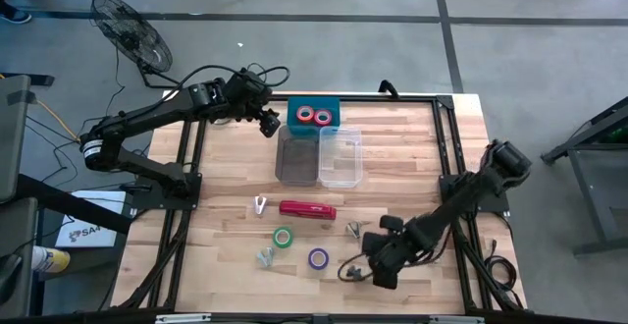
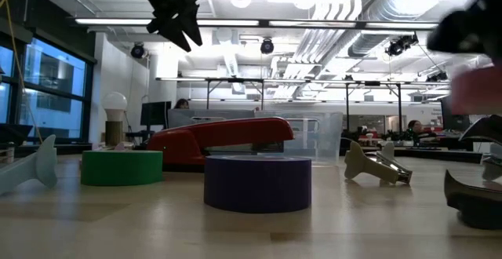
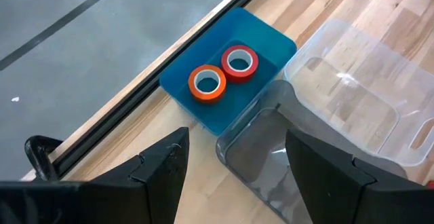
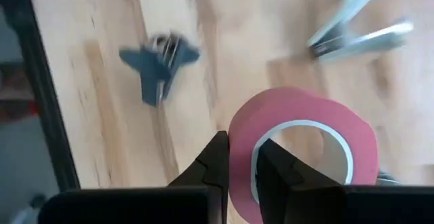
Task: Pick and place Stapler, Stapler remover, tape
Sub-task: Put the pink tape into the blue bin
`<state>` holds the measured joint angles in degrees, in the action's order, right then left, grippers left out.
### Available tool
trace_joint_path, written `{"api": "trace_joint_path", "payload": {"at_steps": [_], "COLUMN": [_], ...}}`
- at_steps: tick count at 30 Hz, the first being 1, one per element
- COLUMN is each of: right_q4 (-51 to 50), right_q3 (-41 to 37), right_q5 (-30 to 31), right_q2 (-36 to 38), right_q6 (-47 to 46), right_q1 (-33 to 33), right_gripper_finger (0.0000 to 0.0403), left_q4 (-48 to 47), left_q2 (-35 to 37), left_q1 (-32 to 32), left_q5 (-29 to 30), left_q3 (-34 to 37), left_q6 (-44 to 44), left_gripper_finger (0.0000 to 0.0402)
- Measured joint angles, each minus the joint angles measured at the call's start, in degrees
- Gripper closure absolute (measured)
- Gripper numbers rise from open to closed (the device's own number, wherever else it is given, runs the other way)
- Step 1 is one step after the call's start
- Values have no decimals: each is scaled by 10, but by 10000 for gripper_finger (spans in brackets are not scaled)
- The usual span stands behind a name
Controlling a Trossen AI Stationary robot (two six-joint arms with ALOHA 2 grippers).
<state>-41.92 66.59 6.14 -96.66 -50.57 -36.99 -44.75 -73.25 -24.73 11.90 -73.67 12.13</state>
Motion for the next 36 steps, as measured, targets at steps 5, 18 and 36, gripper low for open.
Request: {"api": "trace_joint_path", "payload": {"at_steps": [5, 18, 36], "right_q4": [-12, 31, 379], "right_q3": [0, 1, 1], "right_q5": [51, 138, -140], "right_q2": [81, 242, 247], "right_q6": [20, 161, 447], "right_q1": [31, 222, 488], "right_gripper_finger": [369, 369, 369], "left_q4": [-9, 1, 378], "left_q2": [0, 0, -6], "left_q1": [0, 0, 0], "left_q5": [0, 0, -219], "left_q3": [0, 0, 0], "left_q6": [-10, -63, -141], "left_gripper_finger": [160, 160, 160]}}
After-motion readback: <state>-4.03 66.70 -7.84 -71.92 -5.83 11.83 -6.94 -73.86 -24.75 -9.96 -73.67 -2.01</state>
